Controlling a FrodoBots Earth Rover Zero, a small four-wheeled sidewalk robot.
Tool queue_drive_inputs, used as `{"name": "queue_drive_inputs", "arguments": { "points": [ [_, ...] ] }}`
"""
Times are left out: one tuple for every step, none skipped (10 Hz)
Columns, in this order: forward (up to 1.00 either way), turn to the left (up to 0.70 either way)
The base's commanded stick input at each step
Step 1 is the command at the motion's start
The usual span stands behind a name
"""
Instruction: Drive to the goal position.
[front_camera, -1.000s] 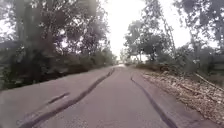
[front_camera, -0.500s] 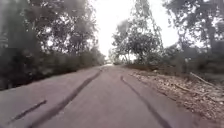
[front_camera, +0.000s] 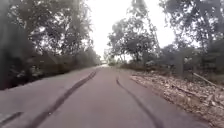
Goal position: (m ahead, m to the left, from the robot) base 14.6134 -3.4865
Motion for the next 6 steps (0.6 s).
{"name": "queue_drive_inputs", "arguments": {
  "points": [
    [0.85, 0.0],
    [0.85, 0.0],
    [0.85, 0.0],
    [0.85, 0.11],
    [0.85, 0.3],
    [0.85, 0.33]
  ]
}}
